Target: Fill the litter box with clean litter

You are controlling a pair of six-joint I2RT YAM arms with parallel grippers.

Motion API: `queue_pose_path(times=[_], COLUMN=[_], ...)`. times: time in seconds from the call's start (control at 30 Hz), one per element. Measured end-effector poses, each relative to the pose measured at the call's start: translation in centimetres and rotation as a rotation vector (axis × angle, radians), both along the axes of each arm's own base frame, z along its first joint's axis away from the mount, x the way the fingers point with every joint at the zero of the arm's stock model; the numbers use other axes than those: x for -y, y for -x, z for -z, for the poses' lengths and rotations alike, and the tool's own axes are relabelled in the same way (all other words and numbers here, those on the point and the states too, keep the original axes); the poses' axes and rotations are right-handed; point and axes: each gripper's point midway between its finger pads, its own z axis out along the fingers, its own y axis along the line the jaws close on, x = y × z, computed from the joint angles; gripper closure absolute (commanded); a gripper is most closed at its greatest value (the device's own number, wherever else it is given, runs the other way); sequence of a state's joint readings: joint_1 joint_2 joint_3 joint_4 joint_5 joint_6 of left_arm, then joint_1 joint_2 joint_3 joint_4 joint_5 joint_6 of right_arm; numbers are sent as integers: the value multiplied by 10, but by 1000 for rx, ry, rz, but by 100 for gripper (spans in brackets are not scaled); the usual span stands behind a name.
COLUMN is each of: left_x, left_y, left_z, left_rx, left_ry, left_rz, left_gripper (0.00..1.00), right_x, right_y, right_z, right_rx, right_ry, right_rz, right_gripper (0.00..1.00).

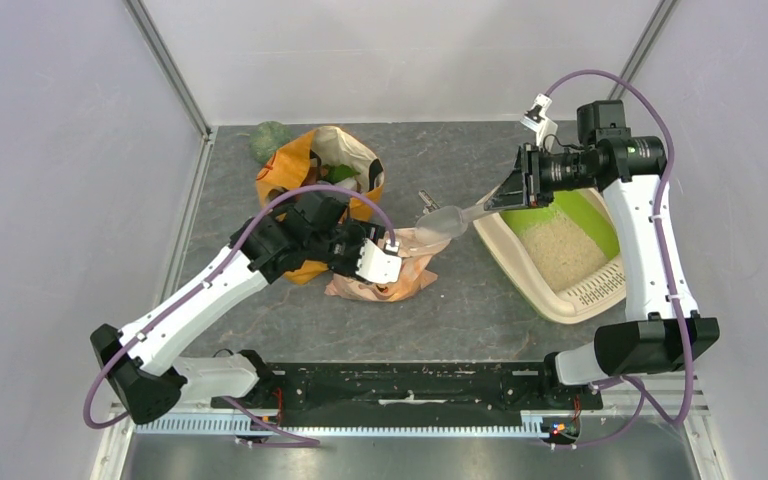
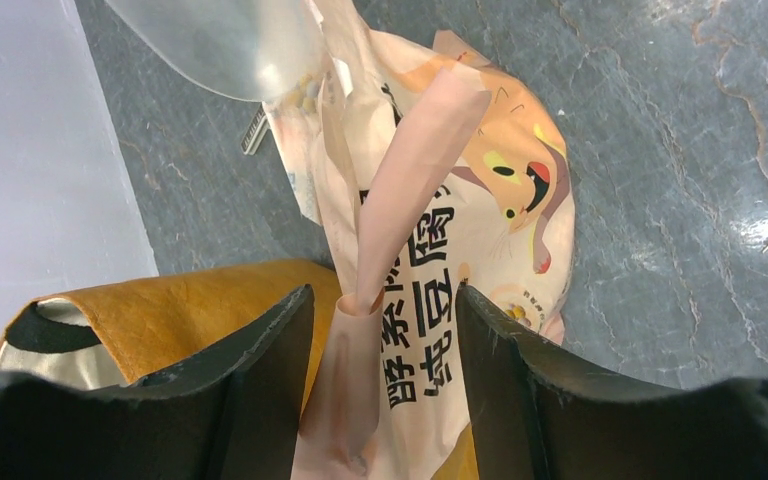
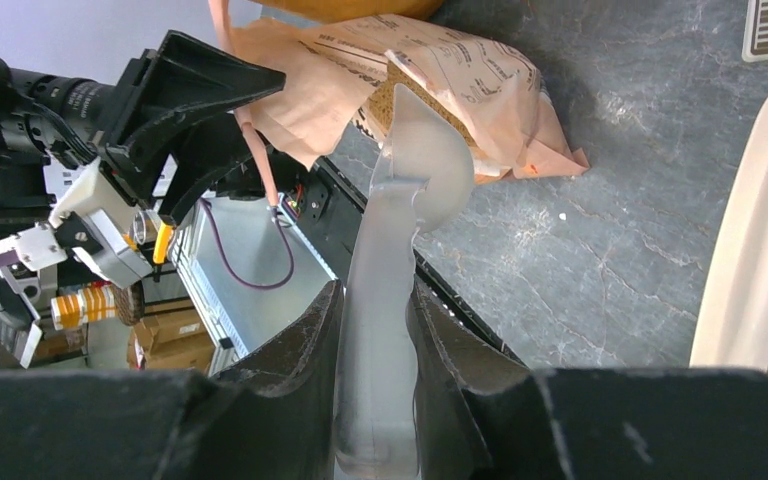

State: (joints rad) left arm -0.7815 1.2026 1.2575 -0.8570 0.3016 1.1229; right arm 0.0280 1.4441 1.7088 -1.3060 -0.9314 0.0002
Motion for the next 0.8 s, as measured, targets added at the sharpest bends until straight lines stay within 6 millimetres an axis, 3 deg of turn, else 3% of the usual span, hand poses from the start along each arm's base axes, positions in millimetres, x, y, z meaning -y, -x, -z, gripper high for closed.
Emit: queue_pose_path(times=[0.17,0.37,0.57,0.8], left_x=[-3,-5,-5,-7], left_y=[-1,-5,-8,-10], left_z=[1,-2,-3,-1], left_rx=[17,39,54,82], left_ry=[-11,-16,-15,-44], left_rz=[-4,-15,-20,-27], left_gripper=[40,44,58,40], right_x=[-2,-10,-13,-22], right_y=[-3,-3,-3,-3], right_z=[-5,4,17,30], right_rx=[15,14,30,32], right_ry=[-10,31,104,169], right_rz=[2,-34,-61,-101], right_gripper=[100,100,100,100])
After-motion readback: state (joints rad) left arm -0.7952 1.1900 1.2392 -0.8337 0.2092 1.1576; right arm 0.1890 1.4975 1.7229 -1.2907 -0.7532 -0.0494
